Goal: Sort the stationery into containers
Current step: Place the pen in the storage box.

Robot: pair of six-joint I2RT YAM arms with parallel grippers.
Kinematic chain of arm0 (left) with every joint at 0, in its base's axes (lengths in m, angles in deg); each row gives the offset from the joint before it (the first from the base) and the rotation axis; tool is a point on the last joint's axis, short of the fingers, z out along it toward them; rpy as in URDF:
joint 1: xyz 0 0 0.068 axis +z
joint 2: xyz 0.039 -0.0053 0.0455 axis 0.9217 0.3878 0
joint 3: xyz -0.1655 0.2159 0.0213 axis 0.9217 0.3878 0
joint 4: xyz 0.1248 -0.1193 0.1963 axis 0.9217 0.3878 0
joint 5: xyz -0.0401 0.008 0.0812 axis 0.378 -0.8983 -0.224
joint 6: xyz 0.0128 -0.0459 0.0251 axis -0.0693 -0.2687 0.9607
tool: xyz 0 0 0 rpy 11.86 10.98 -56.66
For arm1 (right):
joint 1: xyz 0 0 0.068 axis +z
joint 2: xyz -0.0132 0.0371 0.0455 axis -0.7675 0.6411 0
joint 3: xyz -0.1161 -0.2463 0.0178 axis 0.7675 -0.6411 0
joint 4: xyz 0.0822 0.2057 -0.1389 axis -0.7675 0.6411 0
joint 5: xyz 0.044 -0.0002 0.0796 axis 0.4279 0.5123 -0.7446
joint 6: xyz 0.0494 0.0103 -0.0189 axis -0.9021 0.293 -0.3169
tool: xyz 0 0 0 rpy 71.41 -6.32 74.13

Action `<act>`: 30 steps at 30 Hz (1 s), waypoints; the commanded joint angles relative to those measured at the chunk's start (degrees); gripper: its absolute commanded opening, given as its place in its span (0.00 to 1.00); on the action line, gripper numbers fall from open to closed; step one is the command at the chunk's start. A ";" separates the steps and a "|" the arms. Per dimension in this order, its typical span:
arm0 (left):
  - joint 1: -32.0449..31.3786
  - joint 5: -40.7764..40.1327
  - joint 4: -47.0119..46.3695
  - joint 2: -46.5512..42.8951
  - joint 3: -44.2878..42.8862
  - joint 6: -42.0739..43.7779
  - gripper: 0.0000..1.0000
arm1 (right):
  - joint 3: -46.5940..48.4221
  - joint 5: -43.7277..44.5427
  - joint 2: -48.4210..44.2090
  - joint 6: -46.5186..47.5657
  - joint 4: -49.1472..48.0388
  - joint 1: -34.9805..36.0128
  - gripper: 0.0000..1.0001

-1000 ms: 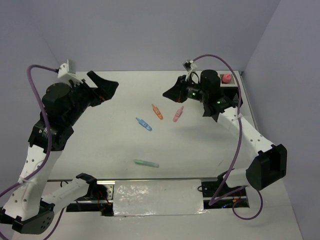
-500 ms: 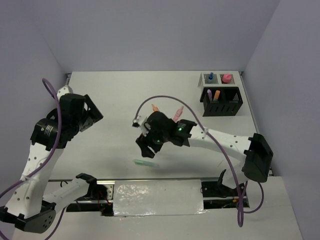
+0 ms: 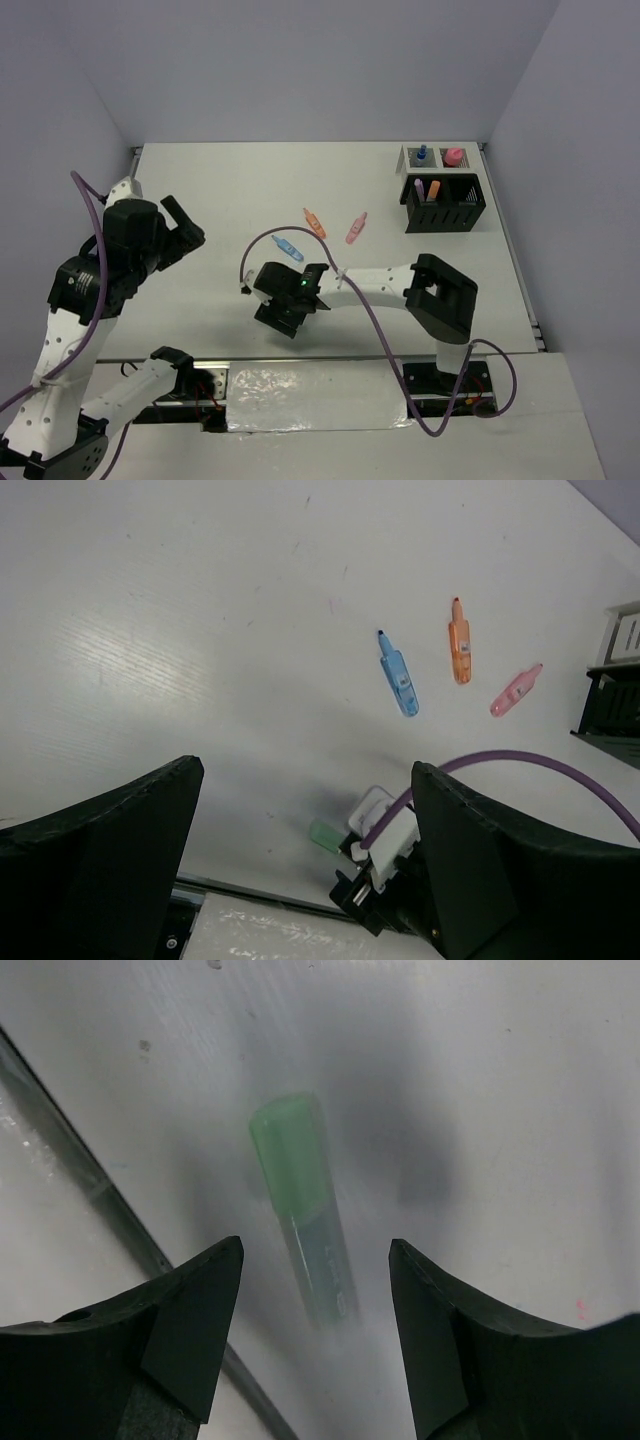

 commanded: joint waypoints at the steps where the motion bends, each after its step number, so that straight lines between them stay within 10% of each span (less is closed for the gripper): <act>1: 0.24 2.84 -2.58 -0.96 0.42 2.00 0.99 | 2.30 1.26 2.34 2.20 -3.87 0.00 0.68; 13: 0.24 4.78 -3.20 -1.66 0.95 3.31 0.99 | 4.23 -2.52 8.83 1.59 -7.03 0.09 0.64; 30: 0.24 8.20 -5.74 -0.43 0.07 7.18 0.99 | -2.18 -0.65 -4.57 -5.61 -11.16 -8.67 0.00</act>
